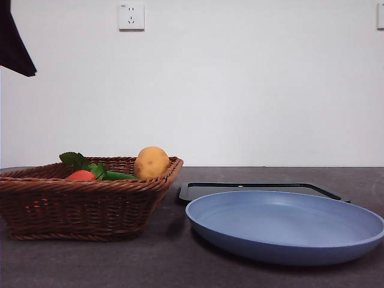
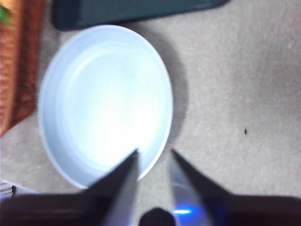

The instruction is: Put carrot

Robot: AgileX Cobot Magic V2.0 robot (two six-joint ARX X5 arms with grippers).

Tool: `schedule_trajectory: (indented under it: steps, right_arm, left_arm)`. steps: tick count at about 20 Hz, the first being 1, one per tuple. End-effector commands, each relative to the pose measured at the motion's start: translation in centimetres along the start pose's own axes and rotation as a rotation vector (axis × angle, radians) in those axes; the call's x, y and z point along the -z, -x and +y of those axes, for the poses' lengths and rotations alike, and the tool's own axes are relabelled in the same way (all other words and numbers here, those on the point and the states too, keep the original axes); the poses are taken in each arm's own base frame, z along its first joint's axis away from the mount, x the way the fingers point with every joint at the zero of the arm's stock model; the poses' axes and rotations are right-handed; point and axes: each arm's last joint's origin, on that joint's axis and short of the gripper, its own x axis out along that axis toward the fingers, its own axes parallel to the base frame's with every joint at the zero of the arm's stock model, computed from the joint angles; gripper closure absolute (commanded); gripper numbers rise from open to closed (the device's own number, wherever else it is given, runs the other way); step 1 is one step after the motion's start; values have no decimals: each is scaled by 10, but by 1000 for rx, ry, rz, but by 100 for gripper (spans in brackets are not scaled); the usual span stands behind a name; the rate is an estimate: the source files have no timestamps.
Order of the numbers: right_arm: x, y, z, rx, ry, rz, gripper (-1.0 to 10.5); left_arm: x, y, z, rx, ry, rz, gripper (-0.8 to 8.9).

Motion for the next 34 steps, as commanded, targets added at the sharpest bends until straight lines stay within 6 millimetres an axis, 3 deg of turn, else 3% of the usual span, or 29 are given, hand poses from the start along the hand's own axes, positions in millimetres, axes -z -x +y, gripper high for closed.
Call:
schedule_trajectory:
  steps: [1, 3, 4, 11, 15, 19, 25, 30, 34]
  right_arm:
    - [-11, -12, -4, -2, -3, 18, 708]
    - [-17, -26, -7, -6, -7, 36, 700]
    - [-20, -33, -7, -8, -10, 44, 700]
    - [-29, -94, -15, -22, -13, 169, 706]
    - [-28, -112, -17, -18, -45, 214, 824]
    - [-28, -108, -14, -20, -53, 198, 941]
    - [-25, -79, -3, -27, -32, 154, 941]
    - [-22, -42, 11, -47, 21, 30, 941]
    - [-17, -27, 16, -54, 37, -4, 941]
  left_arm:
    - [-6, -3, -4, 20, -41, -14, 669]
    - [-8, -6, -6, 29, -48, -27, 550]
    - [-9, -6, -7, 33, -52, -36, 540]
    - [-14, -7, -10, 44, -54, -79, 540]
    - [-14, -7, -10, 41, -54, -80, 540]
    - [-14, -7, -10, 42, -54, -79, 493]
    - [-13, -17, -13, -23, -42, -41, 447]
    - [-9, -67, -13, -205, -53, 124, 448]
    - [-5, -106, -8, -291, -65, 244, 450]
